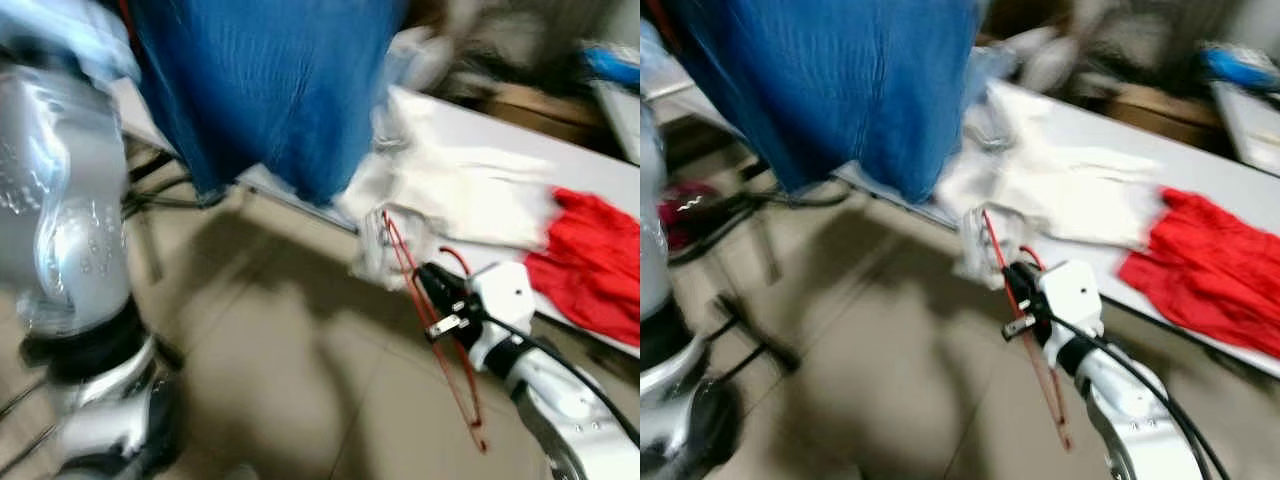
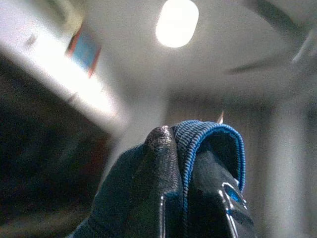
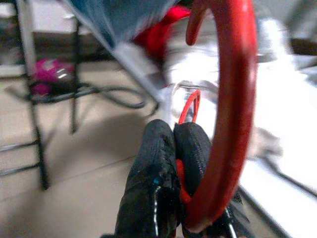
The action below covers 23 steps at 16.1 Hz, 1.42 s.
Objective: Hang hanger
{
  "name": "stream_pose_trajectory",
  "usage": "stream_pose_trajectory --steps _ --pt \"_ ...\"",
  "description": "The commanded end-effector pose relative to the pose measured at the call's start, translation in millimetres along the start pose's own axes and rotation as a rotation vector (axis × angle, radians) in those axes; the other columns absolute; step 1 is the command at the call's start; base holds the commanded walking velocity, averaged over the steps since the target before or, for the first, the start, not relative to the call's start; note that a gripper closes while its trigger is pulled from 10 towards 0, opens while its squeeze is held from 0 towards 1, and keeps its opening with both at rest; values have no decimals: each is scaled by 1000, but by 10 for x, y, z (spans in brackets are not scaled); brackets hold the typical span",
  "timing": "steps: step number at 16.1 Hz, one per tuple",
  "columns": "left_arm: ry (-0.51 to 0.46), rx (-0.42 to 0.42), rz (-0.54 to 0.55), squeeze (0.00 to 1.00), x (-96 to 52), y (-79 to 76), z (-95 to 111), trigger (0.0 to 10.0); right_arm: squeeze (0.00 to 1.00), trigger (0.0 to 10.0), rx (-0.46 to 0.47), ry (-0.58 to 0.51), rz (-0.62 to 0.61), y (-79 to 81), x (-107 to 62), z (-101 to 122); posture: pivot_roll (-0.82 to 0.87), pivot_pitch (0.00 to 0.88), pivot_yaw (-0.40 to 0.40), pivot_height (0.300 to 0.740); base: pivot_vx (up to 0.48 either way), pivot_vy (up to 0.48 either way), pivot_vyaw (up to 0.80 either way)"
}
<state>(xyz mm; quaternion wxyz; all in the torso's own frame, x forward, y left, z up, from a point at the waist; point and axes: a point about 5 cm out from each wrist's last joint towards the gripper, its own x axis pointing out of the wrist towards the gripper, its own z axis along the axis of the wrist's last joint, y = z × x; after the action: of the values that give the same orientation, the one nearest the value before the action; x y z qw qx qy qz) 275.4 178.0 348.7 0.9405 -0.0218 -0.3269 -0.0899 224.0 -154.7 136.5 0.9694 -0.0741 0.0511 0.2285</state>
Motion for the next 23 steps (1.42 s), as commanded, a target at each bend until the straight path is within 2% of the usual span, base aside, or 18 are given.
stream_pose_trajectory --steps 1,2,3,4,5,6,7,9,10,12,14,16,17,18,19,21,22,23 --pt "177 108 8 0 -101 36 -205 10000 0 10000 -4 -18 35 29 50 18 130 0 -150 740 0 0 800" --pt "255 146 3 0 -167 65 -313 10000 0 10000 -3 -19 40 33 63 18 130 0 -150 740 0 0 800" --pt "380 191 -12 0 -312 90 -514 10000 0 10000 -2 -20 47 39 84 15 147 0 -161 740 0 0 800" --pt "600 178 -97 0 -657 2 -884 10000 0 10000 2 -19 67 57 132 6 171 0 -177 740 0 0 800" --pt "751 152 -158 0 -932 -129 -1128 10000 0 10000 1 -13 96 70 172 -8 181 0 -180 740 0 0 800" --pt "835 146 -143 0 -1058 -156 -1276 10000 0 10000 -2 1 119 79 202 -22 187 0 -184 740 0 0 800" --pt "863 160 -135 0 -1100 -130 -1345 10000 0 10000 -12 20 131 82 210 -50 191 0 -185 740 0 0 800" --pt "994 233 -172 0 -1283 -17 -1650 10000 0 10000 -32 74 125 56 245 -163 193 0 -180 740 0 0 800" --pt "1034 253 -195 0 -1331 12 -1728 10000 0 10000 -30 86 116 48 254 -191 189 0 -171 740 0 0 800" --pt "1065 282 -286 0 -1392 34 -1822 10000 0 10000 -4 125 48 3 262 -288 169 0 -124 740 0 0 800" --pt "1011 151 -375 0 -1293 -136 -1842 10000 0 10000 153 174 -150 -136 177 -496 137 0 -62 740 0 0 800" --pt "929 55 -402 0 -1224 -307 -1888 10000 0 10000 222 215 -280 -171 74 -634 76 0 26 740 0 0 400" --pt "916 43 -417 0 -1199 -381 -1927 10000 0 10000 237 224 -291 -170 32 -661 58 0 44 740 0 0 0" --pt "907 61 -444 0 -1128 -400 -1974 10000 0 10000 180 217 -243 -162 43 -623 53 0 49 740 0 0 0" --pt "912 72 -443 0 -1112 -390 -1988 10000 0 10000 162 213 -225 -162 46 -608 49 0 55 740 0 0 0" --pt "939 122 -429 0 -1047 -306 -2056 10000 0 10000 97 185 -141 -164 56 -535 54 0 50 740 0 0 0" --pt "931 202 -478 0 -937 -210 -2077 10000 0 10000 9 170 7 -167 41 -440 64 0 37 740 0 0 0" --pt "930 205 -488 0 -881 -177 -2079 10000 0 10000 -25 172 66 -175 31 -398 68 0 31 740 0 0 0"
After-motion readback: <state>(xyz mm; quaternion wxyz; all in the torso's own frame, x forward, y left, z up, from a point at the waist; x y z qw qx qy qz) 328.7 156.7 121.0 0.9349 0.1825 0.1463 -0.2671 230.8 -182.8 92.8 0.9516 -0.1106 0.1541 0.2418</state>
